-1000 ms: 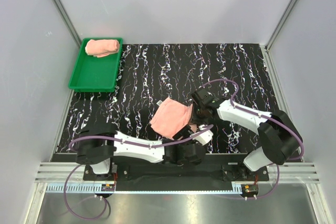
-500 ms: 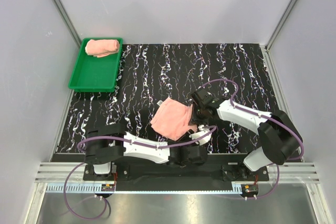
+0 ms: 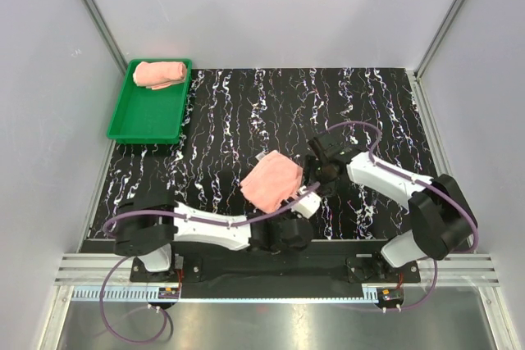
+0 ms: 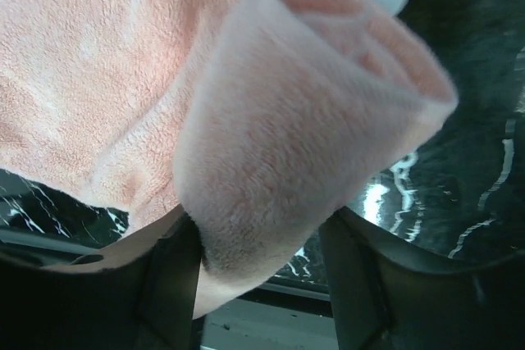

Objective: Roll the towels
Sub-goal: Roll the towel

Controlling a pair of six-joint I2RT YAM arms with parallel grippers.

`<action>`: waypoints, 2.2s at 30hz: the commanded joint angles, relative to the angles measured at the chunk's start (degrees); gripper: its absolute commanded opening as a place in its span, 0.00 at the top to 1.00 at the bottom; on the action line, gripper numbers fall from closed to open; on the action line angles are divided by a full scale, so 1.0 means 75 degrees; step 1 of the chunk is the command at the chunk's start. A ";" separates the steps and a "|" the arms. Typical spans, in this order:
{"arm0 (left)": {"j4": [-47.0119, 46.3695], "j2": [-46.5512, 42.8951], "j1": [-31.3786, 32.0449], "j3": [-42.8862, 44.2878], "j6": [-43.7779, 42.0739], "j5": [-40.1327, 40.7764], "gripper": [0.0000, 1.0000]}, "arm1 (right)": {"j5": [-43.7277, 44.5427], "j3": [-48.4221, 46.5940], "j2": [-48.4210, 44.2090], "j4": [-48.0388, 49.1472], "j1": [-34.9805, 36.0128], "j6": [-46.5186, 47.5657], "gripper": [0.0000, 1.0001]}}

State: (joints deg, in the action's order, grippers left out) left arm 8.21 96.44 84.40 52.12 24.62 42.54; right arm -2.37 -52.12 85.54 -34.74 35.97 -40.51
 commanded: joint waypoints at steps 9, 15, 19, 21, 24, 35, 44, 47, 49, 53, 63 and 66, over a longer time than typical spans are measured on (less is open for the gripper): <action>0.0101 -0.1233 -0.0530 -0.0644 0.0397 -0.1277 0.79 | 0.0340 0.0035 0.0055 -0.0137 -0.2613 0.1393 0.32; -0.0074 -0.1304 -0.0741 -0.0785 0.0373 -0.1676 0.80 | 0.0561 -0.0445 -0.0107 -0.0488 -0.3037 0.1569 0.18; -0.0484 -0.1398 -0.1080 -0.0984 0.0432 -0.2470 0.81 | 0.1018 -0.1007 -0.0459 -0.1074 -0.3271 0.1663 0.12; -0.0613 -0.1538 -0.1256 -0.1054 0.0513 -0.2823 0.81 | 0.1322 -0.1322 -0.0775 -0.1402 -0.3295 0.1640 0.10; -0.0766 -0.1843 -0.1772 -0.1160 0.0700 -0.3678 0.81 | 0.1394 -0.1535 -0.1255 -0.1684 -0.3307 0.1582 0.08; -0.2030 -0.2289 -0.4209 -0.1968 0.1708 -0.7217 0.84 | -0.0069 -0.0846 -0.2720 -0.1522 -0.3307 0.1324 0.08; -0.3883 -0.1435 -0.5991 -0.2964 0.2845 -0.9398 0.87 | -0.2704 0.0734 -0.3564 0.0420 -0.3295 0.0892 0.06; -0.3837 -0.1188 -0.6307 -0.2953 0.2939 -0.9563 0.87 | -0.3432 0.1519 -0.3682 0.1533 -0.3202 0.0400 0.04; -0.3616 -0.1047 -0.6529 -0.2848 0.2975 -0.9622 0.87 | -0.3563 0.1850 -0.3682 0.2052 -0.3027 0.0176 0.03; -0.3392 -0.0463 -0.6847 -0.2649 0.2998 -0.9903 0.87 | -0.3119 0.2378 -0.3146 0.3258 -0.2301 -0.0187 0.00; -0.3204 0.0218 -0.7234 -0.2438 0.3080 -1.0289 0.86 | -0.2590 0.2742 -0.1293 0.6388 -0.1479 -0.0540 0.00; -0.3192 0.0371 -0.7316 -0.2379 0.3116 -1.0406 0.86 | -0.2532 0.2649 -0.0660 0.6939 -0.1432 -0.0586 0.00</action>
State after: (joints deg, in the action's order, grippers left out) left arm -22.63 95.74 30.37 34.81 49.65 -39.18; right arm -22.98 -31.53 77.60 6.87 24.53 -44.01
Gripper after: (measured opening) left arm 0.263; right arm 0.994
